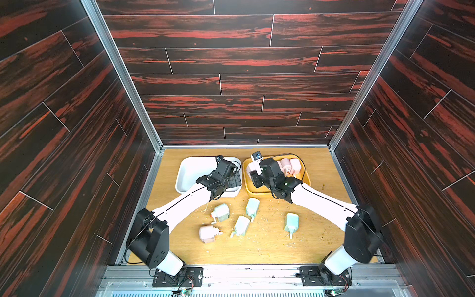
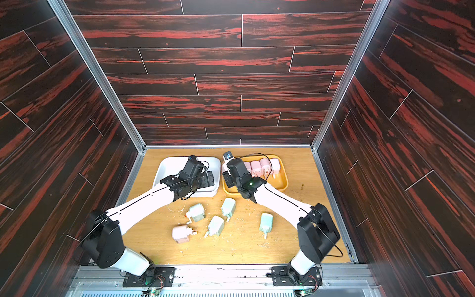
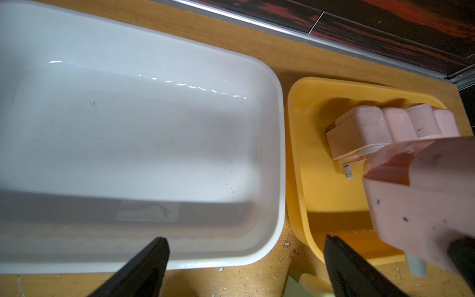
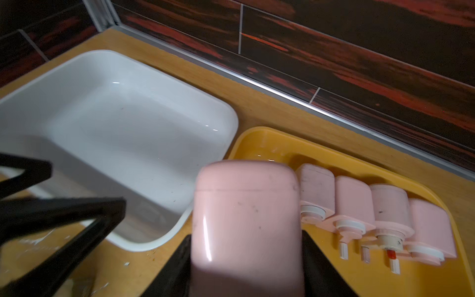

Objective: Place the pencil sharpeners by color into the storage box
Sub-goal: Place the pencil sharpener in the storage box.

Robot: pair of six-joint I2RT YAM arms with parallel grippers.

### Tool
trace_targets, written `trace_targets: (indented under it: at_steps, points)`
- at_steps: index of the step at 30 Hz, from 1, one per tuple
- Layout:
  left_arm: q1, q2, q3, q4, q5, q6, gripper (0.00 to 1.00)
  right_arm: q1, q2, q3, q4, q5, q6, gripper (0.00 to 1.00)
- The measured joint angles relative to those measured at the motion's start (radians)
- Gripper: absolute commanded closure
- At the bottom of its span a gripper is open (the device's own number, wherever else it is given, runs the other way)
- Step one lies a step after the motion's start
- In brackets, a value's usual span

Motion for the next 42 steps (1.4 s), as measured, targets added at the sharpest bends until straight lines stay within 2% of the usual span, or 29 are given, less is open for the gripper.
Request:
trace_targets:
  at_steps: [5,14,18,26,36,42]
  points:
    - [0.002,0.06,0.032,0.021,0.011,0.0,0.0,-0.008,0.061,0.043,-0.01,0.101,0.051,1.0]
    - [0.01,0.21,0.127,0.047,0.089,-0.003,0.0,-0.036,0.192,0.161,-0.045,0.142,0.122,1.0]
    - [0.014,0.26,0.142,0.046,0.092,-0.007,0.0,-0.062,0.23,0.171,-0.047,0.135,0.14,1.0]
    - [0.027,0.383,0.213,0.036,0.122,-0.015,0.0,-0.085,0.386,0.318,-0.104,0.181,0.16,1.0]
    - [0.037,0.429,0.268,0.018,0.146,-0.027,0.0,-0.08,0.488,0.46,-0.202,0.208,0.19,1.0]
    - [0.044,0.439,0.268,0.014,0.148,-0.044,0.0,-0.08,0.534,0.497,-0.249,0.204,0.206,0.88]
